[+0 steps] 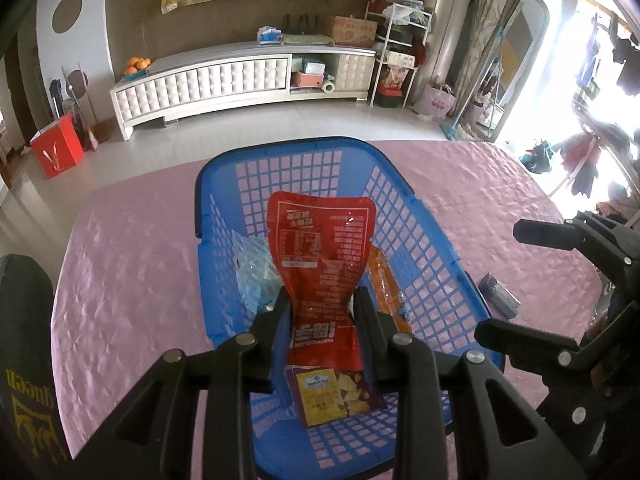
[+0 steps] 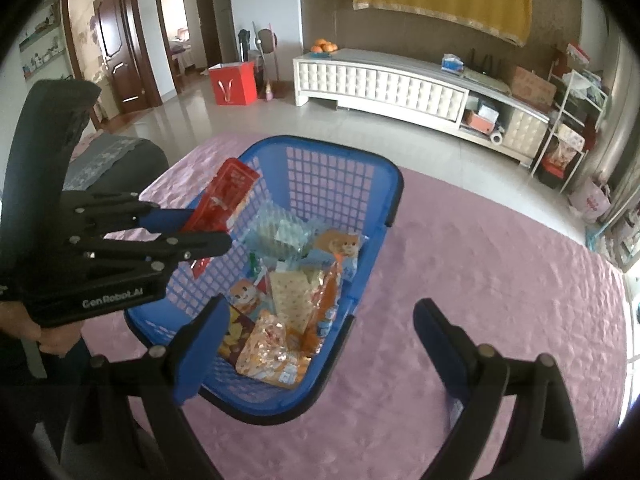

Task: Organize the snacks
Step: 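Open both grippers to drop the red pouch and wafer pack into the basket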

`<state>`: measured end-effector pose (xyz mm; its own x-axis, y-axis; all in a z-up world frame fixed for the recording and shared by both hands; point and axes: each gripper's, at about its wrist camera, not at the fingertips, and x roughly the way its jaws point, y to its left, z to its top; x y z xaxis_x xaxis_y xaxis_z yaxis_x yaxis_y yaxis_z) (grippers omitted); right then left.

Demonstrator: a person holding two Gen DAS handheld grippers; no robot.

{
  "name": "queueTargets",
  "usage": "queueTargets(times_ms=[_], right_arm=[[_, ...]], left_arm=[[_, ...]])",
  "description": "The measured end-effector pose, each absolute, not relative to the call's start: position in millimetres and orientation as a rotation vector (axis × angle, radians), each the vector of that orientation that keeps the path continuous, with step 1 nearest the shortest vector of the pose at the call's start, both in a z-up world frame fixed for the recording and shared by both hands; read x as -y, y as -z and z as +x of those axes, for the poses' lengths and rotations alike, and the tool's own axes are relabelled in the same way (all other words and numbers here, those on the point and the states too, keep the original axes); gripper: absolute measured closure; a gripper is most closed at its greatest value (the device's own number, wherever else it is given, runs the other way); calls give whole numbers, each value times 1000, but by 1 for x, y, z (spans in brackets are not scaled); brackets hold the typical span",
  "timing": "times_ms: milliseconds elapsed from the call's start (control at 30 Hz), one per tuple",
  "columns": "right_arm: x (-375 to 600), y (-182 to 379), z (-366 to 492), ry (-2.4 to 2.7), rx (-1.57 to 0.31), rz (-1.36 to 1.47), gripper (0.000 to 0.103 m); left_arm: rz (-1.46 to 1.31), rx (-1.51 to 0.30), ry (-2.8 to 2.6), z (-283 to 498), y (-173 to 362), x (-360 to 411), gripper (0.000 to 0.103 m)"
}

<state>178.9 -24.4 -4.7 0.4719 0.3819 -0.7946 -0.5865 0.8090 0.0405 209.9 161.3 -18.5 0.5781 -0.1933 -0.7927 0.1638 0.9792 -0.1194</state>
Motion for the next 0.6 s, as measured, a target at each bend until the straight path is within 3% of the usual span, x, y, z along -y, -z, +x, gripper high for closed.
queueTargets(times_ms=[67, 233, 600], right_arm=[[25, 6, 181, -596, -904, -249, 8], [30, 9, 186, -597, -910, -228, 8], [38, -9, 167, -610, -863, -231, 8]], left_arm=[[-17, -935, 195, 211, 20, -159, 60], [21, -913, 153, 216, 17, -163, 41], [37, -891, 187, 189, 0, -151, 41]])
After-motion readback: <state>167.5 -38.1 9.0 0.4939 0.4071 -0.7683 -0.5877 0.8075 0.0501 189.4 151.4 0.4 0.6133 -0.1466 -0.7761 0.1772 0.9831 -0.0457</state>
